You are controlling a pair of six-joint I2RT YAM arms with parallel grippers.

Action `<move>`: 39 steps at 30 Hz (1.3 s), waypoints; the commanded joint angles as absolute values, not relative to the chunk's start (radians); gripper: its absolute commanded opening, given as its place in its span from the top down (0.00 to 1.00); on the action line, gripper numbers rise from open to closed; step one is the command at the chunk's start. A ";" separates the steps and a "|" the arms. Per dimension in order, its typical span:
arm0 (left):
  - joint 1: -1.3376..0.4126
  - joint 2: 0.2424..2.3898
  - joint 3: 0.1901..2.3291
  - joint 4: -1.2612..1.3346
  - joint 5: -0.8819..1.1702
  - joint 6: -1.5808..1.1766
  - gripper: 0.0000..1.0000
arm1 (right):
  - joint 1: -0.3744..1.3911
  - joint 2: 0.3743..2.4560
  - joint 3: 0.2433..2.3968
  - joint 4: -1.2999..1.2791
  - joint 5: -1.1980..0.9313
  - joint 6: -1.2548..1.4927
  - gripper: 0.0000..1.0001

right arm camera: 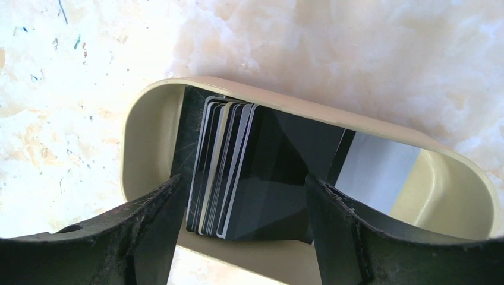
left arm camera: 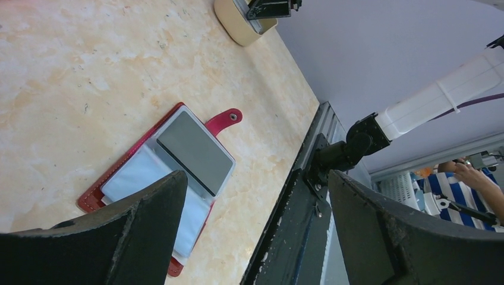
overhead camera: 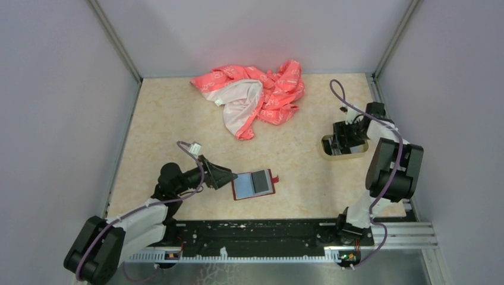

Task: Put the credit cards into the card holder
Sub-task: Move the storage box to the center of the board.

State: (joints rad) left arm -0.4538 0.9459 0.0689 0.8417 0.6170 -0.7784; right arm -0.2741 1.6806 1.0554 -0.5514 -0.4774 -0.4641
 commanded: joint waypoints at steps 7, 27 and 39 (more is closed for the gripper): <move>-0.508 1.090 0.126 1.015 0.650 -0.838 0.08 | -0.228 1.676 1.050 -0.567 -0.476 -0.422 0.30; -0.854 1.863 0.756 1.039 0.413 -0.873 0.23 | -0.243 1.701 1.078 -0.608 -0.546 -0.413 0.56; -0.973 2.183 1.423 0.211 0.058 -0.783 0.29 | -0.248 1.706 1.078 -0.609 -0.542 -0.413 0.55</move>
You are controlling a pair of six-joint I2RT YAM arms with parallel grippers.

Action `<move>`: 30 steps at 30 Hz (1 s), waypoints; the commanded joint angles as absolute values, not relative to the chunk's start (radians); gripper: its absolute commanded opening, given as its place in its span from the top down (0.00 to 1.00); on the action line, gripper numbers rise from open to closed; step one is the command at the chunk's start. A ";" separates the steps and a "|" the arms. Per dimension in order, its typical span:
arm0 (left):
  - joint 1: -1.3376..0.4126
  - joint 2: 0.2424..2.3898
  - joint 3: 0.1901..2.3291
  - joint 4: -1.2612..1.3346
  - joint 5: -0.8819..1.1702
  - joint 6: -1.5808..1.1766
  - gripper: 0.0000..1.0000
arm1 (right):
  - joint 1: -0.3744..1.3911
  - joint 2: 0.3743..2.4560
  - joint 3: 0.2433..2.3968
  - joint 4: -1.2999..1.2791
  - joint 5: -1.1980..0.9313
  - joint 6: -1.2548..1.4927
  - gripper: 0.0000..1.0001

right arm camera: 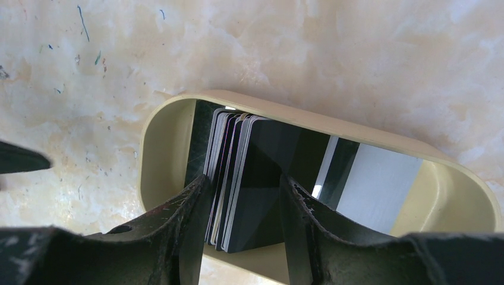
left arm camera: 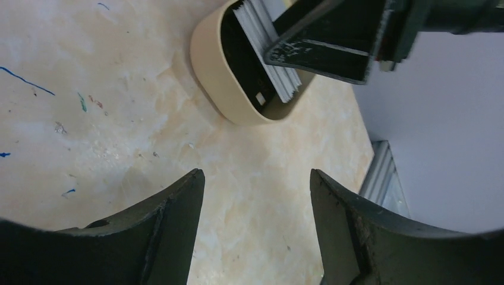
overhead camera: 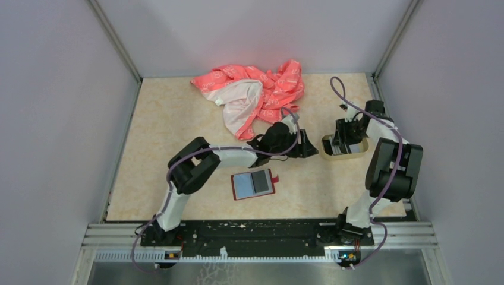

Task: Put the credit cards into the card holder
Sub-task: Move the storage box to the center of the board.

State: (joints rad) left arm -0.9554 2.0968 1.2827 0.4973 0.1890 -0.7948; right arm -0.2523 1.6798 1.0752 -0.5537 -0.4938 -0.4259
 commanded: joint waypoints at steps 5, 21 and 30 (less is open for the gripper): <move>-0.986 2.255 1.584 0.101 -0.027 -0.790 0.29 | -0.248 1.708 1.079 -0.612 -0.548 -0.413 0.55; -0.995 2.416 1.861 0.011 0.032 -0.781 0.33 | -0.249 1.713 1.082 -0.618 -0.554 -0.419 0.55; -0.996 2.512 2.015 -0.154 -0.066 -0.727 0.59 | -0.249 1.704 1.078 -0.619 -0.574 -0.417 0.55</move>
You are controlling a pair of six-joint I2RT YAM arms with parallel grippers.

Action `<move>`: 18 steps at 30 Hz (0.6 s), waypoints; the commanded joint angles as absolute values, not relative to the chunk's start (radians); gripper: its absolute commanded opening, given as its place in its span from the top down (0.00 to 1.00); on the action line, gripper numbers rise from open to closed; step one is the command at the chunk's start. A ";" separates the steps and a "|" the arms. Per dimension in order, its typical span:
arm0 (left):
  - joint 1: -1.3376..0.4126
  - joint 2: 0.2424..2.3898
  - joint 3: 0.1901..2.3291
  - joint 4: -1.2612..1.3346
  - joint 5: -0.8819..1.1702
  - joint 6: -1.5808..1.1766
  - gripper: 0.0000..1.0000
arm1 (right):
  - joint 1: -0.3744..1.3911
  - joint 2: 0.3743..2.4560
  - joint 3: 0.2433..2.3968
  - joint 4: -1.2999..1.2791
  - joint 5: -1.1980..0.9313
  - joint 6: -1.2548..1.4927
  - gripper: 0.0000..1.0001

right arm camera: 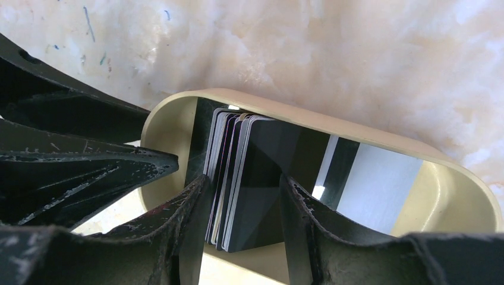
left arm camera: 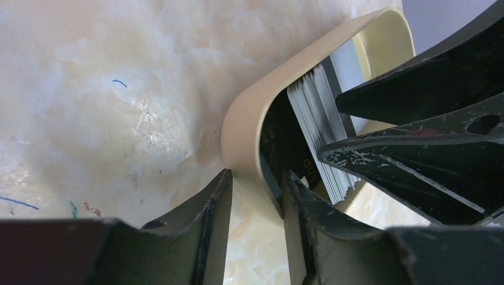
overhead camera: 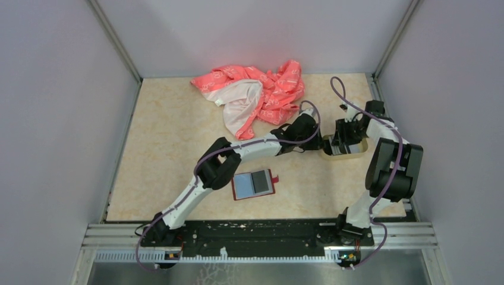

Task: Put the credit cards into the card holder
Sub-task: Move the storage box to the center of the board.

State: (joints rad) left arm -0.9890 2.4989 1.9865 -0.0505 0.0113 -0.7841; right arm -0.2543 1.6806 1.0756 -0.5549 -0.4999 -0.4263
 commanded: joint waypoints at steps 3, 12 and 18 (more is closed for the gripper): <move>-0.994 2.462 1.945 -0.134 -0.128 -0.710 0.70 | -0.248 1.709 1.075 -0.619 -0.593 -0.412 0.55; -0.963 2.304 1.744 -0.069 -0.209 -0.650 0.77 | -0.203 1.728 1.061 -0.594 -0.665 -0.369 0.55; -0.959 2.225 1.619 -0.043 -0.229 -0.639 0.76 | -0.153 1.737 1.048 -0.576 -0.708 -0.344 0.55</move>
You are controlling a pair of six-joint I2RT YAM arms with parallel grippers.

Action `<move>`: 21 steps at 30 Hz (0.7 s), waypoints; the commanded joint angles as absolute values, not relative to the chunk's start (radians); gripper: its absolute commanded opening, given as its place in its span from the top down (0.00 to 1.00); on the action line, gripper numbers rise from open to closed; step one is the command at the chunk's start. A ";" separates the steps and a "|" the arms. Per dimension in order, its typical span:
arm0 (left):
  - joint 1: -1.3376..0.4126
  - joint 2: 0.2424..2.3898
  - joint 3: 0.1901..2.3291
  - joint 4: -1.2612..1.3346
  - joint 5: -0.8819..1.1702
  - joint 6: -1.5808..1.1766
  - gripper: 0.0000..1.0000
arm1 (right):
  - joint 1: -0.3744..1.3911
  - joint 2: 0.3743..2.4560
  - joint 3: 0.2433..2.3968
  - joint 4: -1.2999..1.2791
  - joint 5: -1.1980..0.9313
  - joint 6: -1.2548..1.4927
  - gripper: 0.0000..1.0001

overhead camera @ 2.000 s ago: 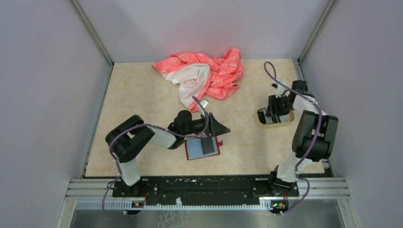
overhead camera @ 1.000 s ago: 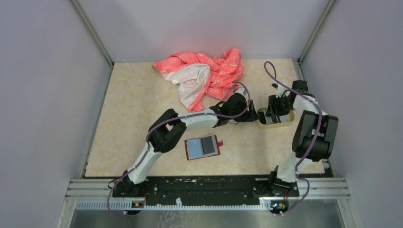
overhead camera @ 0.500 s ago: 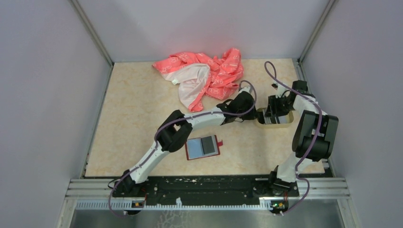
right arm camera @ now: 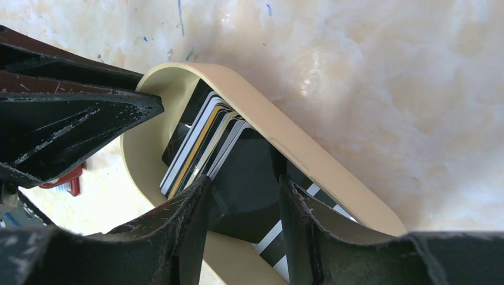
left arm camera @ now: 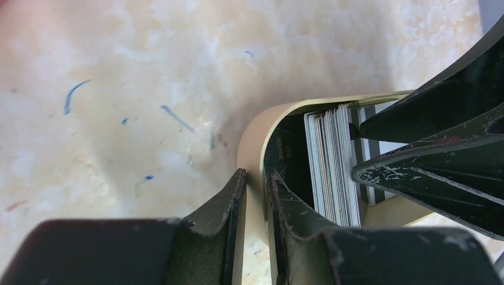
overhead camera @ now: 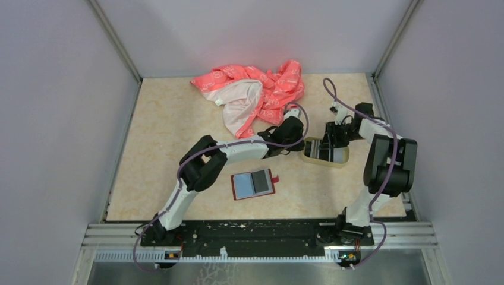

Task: Put the credit cards into the card holder
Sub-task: Move the storage box to the center of the board.

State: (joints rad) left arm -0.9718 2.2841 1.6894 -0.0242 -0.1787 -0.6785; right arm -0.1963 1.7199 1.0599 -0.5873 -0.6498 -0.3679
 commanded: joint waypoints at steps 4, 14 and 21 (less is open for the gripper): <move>-0.956 2.177 1.549 -0.016 -0.245 -0.655 0.72 | -0.102 1.748 1.048 -0.573 -0.708 -0.342 0.55; -0.945 2.031 1.475 0.073 -0.167 -0.585 0.42 | -0.090 1.653 1.054 -0.591 -0.717 -0.395 0.52; -0.930 1.870 1.263 0.355 0.096 -0.501 0.39 | -0.091 1.628 1.064 -0.604 -0.677 -0.420 0.53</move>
State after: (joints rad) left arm -0.9424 1.9362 1.3354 0.1547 -0.0849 -0.5568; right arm -0.0937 1.6939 1.0538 -0.6022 -0.6914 -0.3920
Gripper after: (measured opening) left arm 0.625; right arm 0.474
